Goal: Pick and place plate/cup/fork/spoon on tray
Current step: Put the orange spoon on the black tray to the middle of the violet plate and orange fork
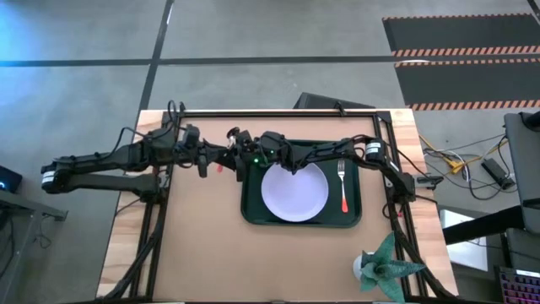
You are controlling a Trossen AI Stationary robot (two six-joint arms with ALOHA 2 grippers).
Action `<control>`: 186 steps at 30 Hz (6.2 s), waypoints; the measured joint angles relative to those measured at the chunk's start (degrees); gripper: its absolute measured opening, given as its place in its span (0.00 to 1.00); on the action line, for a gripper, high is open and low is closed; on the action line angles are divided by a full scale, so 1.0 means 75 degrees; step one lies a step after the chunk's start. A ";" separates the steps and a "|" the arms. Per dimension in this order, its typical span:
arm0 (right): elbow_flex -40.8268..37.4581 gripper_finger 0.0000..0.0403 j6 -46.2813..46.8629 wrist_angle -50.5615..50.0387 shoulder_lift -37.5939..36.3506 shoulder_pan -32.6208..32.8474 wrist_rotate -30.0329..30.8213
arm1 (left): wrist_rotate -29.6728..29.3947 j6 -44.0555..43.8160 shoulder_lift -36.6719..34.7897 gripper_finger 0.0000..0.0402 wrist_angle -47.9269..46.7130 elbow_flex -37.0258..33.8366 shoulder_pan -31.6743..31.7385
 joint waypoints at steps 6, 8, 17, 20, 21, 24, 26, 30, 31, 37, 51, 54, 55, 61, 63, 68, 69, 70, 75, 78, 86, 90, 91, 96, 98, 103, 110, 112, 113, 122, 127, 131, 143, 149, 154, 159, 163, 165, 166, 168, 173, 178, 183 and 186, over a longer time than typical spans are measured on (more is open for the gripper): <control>0.0003 0.03 0.0049 -0.0017 -0.0015 0.0000 -0.0225 | -0.0005 0.0000 -0.0101 0.00 -0.0003 0.0000 0.0000; 0.0003 0.02 0.0049 -0.0028 -0.0015 0.0000 -0.0246 | -0.0005 0.0000 -0.0108 0.00 -0.0006 0.0000 0.0000; 0.0006 0.02 0.0268 -0.0064 -0.0015 -0.0012 -0.0711 | 0.0001 -0.0012 -0.0108 0.00 0.0000 0.0000 -0.0006; 0.0006 0.02 0.0433 -0.0085 -0.0029 -0.0036 -0.0817 | 0.0001 -0.0012 -0.0104 0.00 0.0000 0.0000 -0.0006; 0.0006 0.03 0.0437 -0.0082 -0.0038 -0.0041 -0.0848 | 0.0001 -0.0012 -0.0099 0.00 0.0003 0.0000 -0.0006; 0.0006 0.07 0.0440 -0.0092 -0.0068 -0.0055 -0.0866 | 0.0001 -0.0012 -0.0099 0.00 0.0002 0.0000 -0.0006; 0.0006 0.11 0.0437 -0.0236 -0.0103 -0.0083 -0.0872 | 0.0001 -0.0012 -0.0108 0.00 0.0003 0.0000 -0.0006; 0.0006 0.21 0.0346 -0.0851 -0.0224 -0.0119 -0.0881 | -0.0001 -0.0012 -0.0108 0.00 0.0000 0.0000 -0.0003; 0.0006 0.23 0.0274 -0.1002 -0.0260 -0.0119 -0.0923 | -0.0002 -0.0010 -0.0108 0.00 0.0000 0.0000 -0.0003; 0.0006 0.30 -0.0143 -0.1393 -0.0615 -0.0232 -0.1332 | -0.0002 -0.0009 -0.0101 0.00 0.0000 0.0000 -0.0003; 0.0003 0.25 -0.0962 -0.3275 -0.1253 -0.0286 -0.1332 | -0.0008 -0.0009 -0.0108 0.00 0.0016 0.0000 0.0000; 0.0003 0.25 -0.0965 -0.3262 -0.1253 -0.0286 -0.1327 | -0.0008 -0.0019 -0.0108 0.00 0.0059 0.0000 0.0000; 0.0003 0.25 -0.0965 -0.3264 -0.1253 -0.0286 -0.1330 | -0.0011 -0.0020 -0.0108 0.00 0.0086 0.0000 0.0000; 0.0003 0.22 -0.1147 -0.3258 -0.1244 -0.0274 -0.1146 | -0.0011 -0.0026 -0.0106 0.00 0.0118 0.0000 0.0000; 0.0000 0.20 -0.1204 -0.3208 -0.1241 -0.0268 -0.1069 | -0.0011 -0.0029 -0.0093 0.00 0.0118 0.0000 0.0000; 0.0000 0.17 -0.1201 -0.3185 -0.1241 -0.0268 -0.1056 | -0.0011 -0.0029 -0.0107 0.00 0.0115 0.0000 0.0000; 0.0000 0.17 -0.1208 -0.3188 -0.1240 -0.0268 -0.1059 | -0.0011 -0.0029 -0.0108 0.00 0.0114 0.0000 0.0000; 0.0000 0.16 -0.1218 -0.3189 -0.1239 -0.0268 -0.1059 | -0.0011 -0.0029 -0.0108 0.00 0.0114 0.0000 0.0000; 0.0000 0.05 -0.1343 -0.3186 -0.1239 -0.0265 -0.0960 | -0.0028 -0.0031 -0.0090 0.00 0.0108 0.0000 0.0000; -0.0003 0.02 -0.1520 -0.3151 -0.1237 -0.0238 -0.0820 | -0.0028 -0.0029 -0.0093 0.00 0.0119 0.0000 -0.0006; -0.0006 0.02 -0.1792 -0.3150 -0.1227 -0.0135 -0.0527 | -0.0022 -0.0026 -0.0031 0.00 0.0112 0.0000 -0.0006; -0.0009 0.02 -0.1889 -0.3188 -0.1248 -0.0060 -0.0459 | -0.0006 -0.0012 0.0001 0.00 0.0108 0.0000 -0.0006; -0.0009 0.02 -0.1912 -0.3237 -0.1280 -0.0046 -0.0431 | 0.0001 -0.0012 -0.0003 0.00 0.0112 0.0000 -0.0006; -0.0009 0.02 -0.1989 -0.3736 -0.1437 0.0049 -0.0265 | 0.0042 -0.0012 -0.0044 0.00 0.0103 0.0000 -0.0009; -0.0009 0.02 -0.2110 -0.4008 -0.1563 0.0110 -0.0189 | 0.0098 -0.0012 -0.0070 0.00 0.0108 0.0000 -0.0012; -0.0009 0.02 -0.2516 -0.5266 -0.2055 0.0232 0.0469 | 0.0059 0.0094 -0.0095 0.00 0.0130 0.0002 -0.0012; -0.0009 0.02 -0.2699 -0.6523 -0.2592 0.0385 0.1018 | -0.0085 0.0131 -0.0093 0.00 0.0080 0.0002 0.0006; -0.0009 0.02 -0.2717 -0.6591 -0.2653 0.0399 0.1083 | -0.0115 0.0129 -0.0093 0.00 0.0082 0.0000 0.0009; -0.0009 0.02 -0.2716 -0.6568 -0.2655 0.0399 0.1105 | -0.0106 0.0131 -0.0093 0.00 0.0086 0.0003 0.0006; -0.0017 0.02 -0.2758 -0.7048 -0.2697 0.0437 0.1640 | -0.0046 0.0134 -0.0094 0.00 -0.0042 0.0000 0.0003; -0.0012 0.02 -0.2318 -0.8845 -0.3332 0.0499 0.2318 | -0.0034 0.0134 -0.0093 0.00 -0.0196 -0.0071 0.0003; -0.0012 0.02 -0.1607 -1.0334 -0.4113 0.0796 0.3230 | -0.0031 0.0136 -0.0093 0.00 -0.0201 -0.0152 0.0003; -0.0038 0.02 0.1862 -1.4088 -0.6170 0.2840 0.6465 | -0.0022 0.0202 -0.0093 0.00 -0.0198 -0.0156 0.0003; -0.0091 0.02 0.3655 -1.5534 -0.6292 0.3584 0.6944 | -0.0021 0.0178 -0.0093 0.00 -0.0195 -0.0163 0.0003; -0.0518 0.02 0.4885 -1.6007 -0.6309 0.4038 0.7172 | -0.0022 0.0134 -0.0033 0.00 -0.0189 -0.0178 0.0003; -0.1521 0.02 0.6393 -1.5933 -0.6693 0.4663 0.7546 | -0.0022 0.0134 0.0068 0.00 -0.0177 -0.0187 0.0003; -0.2572 0.02 0.7286 -1.5160 -0.7149 0.5140 0.7669 | -0.0019 0.0134 0.0122 0.00 -0.0183 -0.0189 0.0003; -0.3152 0.02 0.7413 -1.4501 -0.7438 0.5286 0.7667 | -0.0019 0.0133 0.0144 0.00 -0.0169 -0.0189 0.0003; -0.3460 0.02 0.7408 -1.4127 -0.7577 0.5329 0.7669 | -0.0019 0.0131 0.0146 0.00 -0.0173 -0.0189 0.0003; -0.4044 0.02 0.7430 -1.3505 -0.7847 0.5357 0.7675 | -0.0019 0.0131 0.0143 0.00 -0.0172 -0.0189 0.0003; -0.5358 0.02 0.7787 -1.2684 -0.8555 0.5368 0.7674 | -0.0017 0.0119 0.0130 0.00 -0.0173 -0.0189 0.0003; -0.6418 0.02 0.7820 -1.1728 -0.9253 0.5388 0.7664 | -0.0017 0.0117 0.0125 0.00 -0.0171 -0.0189 0.0003; -0.7400 0.02 0.7962 -1.0896 -0.9743 0.5388 0.7624 | -0.0017 0.0108 0.0131 0.00 -0.0172 -0.0189 0.0003; -0.8010 0.02 0.8087 -1.0211 -0.9926 0.5388 0.7538 | -0.0019 0.0108 0.0131 0.00 -0.0172 -0.0189 0.0003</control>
